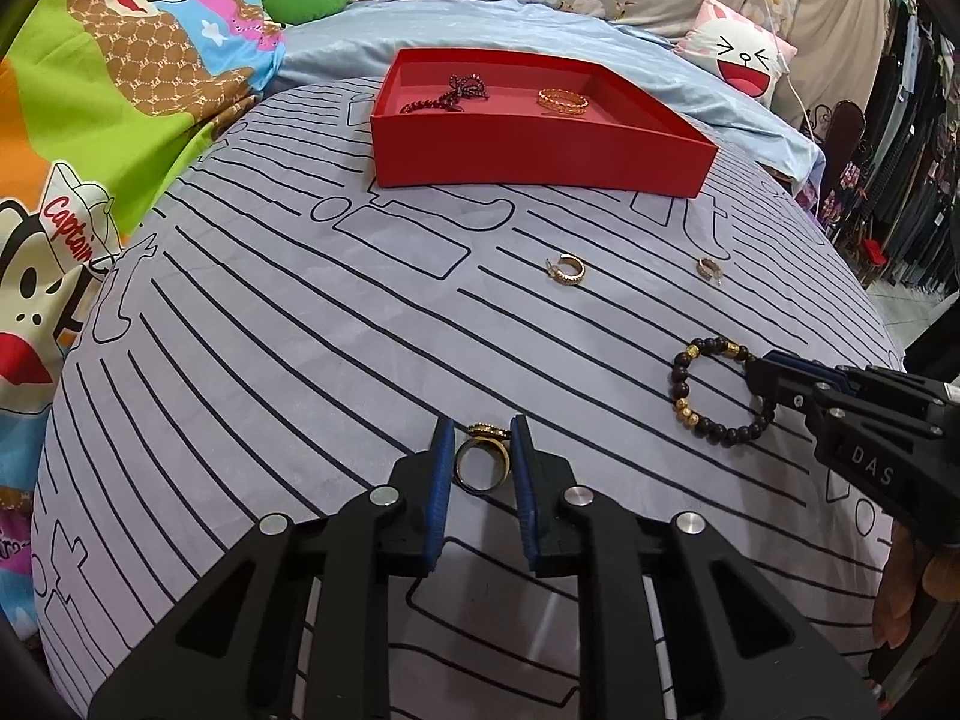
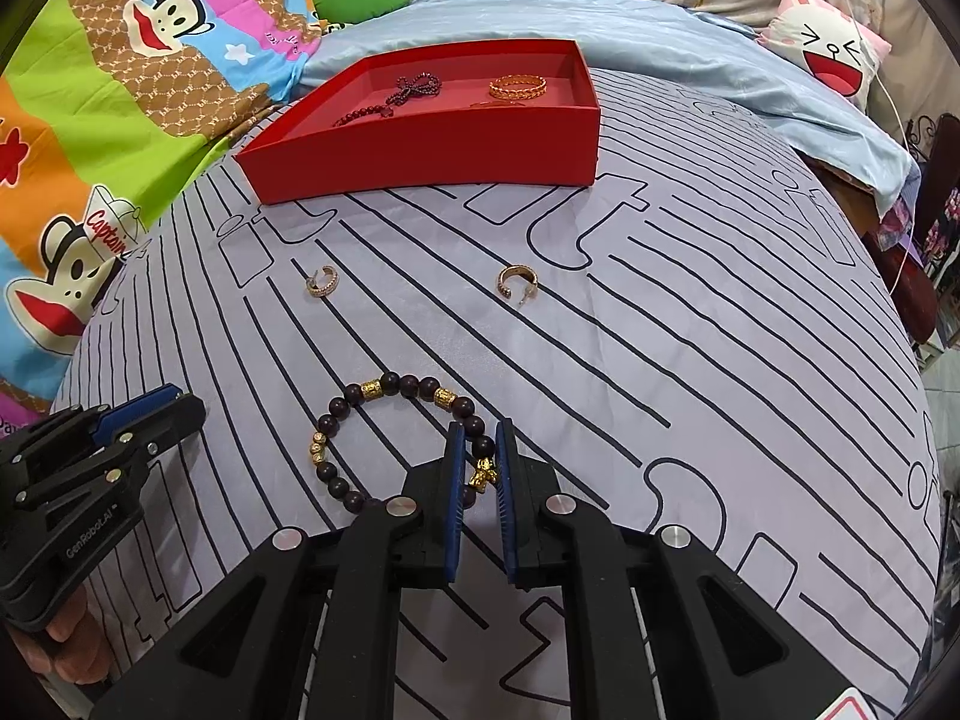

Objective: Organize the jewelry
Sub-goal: 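Grasp the gold ring with the left tool while the right tool grasps the black-and-gold bead bracelet, then carry the ring and black bracelet into the red tray and open both tools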

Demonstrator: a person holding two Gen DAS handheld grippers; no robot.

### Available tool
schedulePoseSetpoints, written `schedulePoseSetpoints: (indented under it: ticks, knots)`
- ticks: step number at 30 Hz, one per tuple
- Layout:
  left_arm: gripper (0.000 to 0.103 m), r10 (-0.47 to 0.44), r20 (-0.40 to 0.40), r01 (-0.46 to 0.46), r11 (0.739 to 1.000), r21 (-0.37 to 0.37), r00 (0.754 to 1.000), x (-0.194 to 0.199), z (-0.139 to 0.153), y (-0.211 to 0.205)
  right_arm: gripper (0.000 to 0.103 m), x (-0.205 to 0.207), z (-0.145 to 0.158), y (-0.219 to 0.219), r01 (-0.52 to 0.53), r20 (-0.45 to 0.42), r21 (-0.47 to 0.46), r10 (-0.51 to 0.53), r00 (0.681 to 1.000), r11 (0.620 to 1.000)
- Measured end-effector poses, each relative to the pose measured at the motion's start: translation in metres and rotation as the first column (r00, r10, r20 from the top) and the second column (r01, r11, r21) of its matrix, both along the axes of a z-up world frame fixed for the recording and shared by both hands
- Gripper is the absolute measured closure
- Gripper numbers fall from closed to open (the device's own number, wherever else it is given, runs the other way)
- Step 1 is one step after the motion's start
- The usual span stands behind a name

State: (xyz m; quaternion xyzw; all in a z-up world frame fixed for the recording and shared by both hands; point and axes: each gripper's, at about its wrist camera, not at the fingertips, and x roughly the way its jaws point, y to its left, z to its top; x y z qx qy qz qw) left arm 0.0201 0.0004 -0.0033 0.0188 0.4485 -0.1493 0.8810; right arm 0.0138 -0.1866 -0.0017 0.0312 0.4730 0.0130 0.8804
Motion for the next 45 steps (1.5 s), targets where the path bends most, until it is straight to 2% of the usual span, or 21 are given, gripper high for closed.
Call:
schedulePoseSetpoints:
  ticks: [4, 5, 10, 20, 22, 23, 24, 26, 32, 35, 36, 45]
  knots:
    - [0.085, -0.003, 0.000, 0.003, 1.000, -0.007, 1.000, -0.002, 0.002, 0.000, 0.094, -0.002, 0.001, -0.002, 0.005, -0.005, 0.017, -0.005, 1.000, 1.000]
    - [0.091, -0.002, 0.001, 0.002, 1.000, -0.009, 1.000, -0.002, 0.003, 0.001, 0.094, -0.002, 0.001, -0.003, 0.007, -0.009, 0.026, -0.006, 1.000, 1.000]
    - [0.091, -0.001, -0.002, 0.001, 1.000, -0.027, 1.000, 0.001, 0.008, 0.002, 0.095, -0.004, 0.004, -0.007, 0.015, -0.013, 0.056, -0.014, 1.000, 0.998]
    - [0.090, 0.005, -0.008, -0.005, 1.000, -0.030, 1.000, -0.002, 0.007, 0.008, 0.095, -0.006, 0.004, -0.008, 0.022, -0.016, 0.056, -0.021, 1.000, 0.998]
    - [0.082, 0.013, -0.005, -0.013, 1.000, -0.023, 1.000, -0.004, 0.007, 0.010, 0.095, -0.006, 0.003, -0.009, 0.024, -0.017, 0.058, -0.023, 1.000, 0.998]
    - [0.069, 0.020, -0.002, -0.020, 1.000, -0.016, 1.000, -0.005, 0.006, 0.010, 0.095, -0.006, 0.003, -0.009, 0.025, -0.017, 0.060, -0.024, 1.000, 0.998]
    - [0.066, 0.027, 0.004, -0.027, 1.000, -0.009, 1.000, -0.006, 0.006, 0.011, 0.095, -0.006, 0.003, -0.009, 0.025, -0.018, 0.060, -0.024, 1.000, 0.998]
    - [0.066, 0.028, 0.004, -0.028, 1.000, -0.006, 1.000, -0.006, 0.005, 0.012, 0.095, -0.006, 0.002, -0.009, 0.026, -0.018, 0.059, -0.025, 1.000, 0.998]
    - [0.068, 0.024, 0.003, -0.024, 1.000, 0.005, 1.000, -0.005, -0.001, 0.010, 0.095, -0.006, 0.003, -0.009, 0.025, -0.018, 0.060, -0.024, 1.000, 0.998]
    - [0.083, 0.014, 0.009, -0.014, 1.000, 0.004, 1.000, -0.006, -0.001, 0.009, 0.095, -0.006, 0.003, -0.009, 0.025, -0.018, 0.060, -0.024, 1.000, 0.998]
    - [0.084, 0.008, 0.005, -0.008, 1.000, -0.006, 1.000, -0.005, -0.001, 0.010, 0.095, -0.006, 0.003, -0.009, 0.025, -0.018, 0.060, -0.024, 1.000, 0.998]
    - [0.085, 0.003, 0.003, -0.003, 0.999, -0.047, 1.000, -0.004, 0.011, 0.009, 0.095, -0.006, 0.015, -0.008, 0.017, 0.007, 0.073, -0.017, 1.000, 0.997]
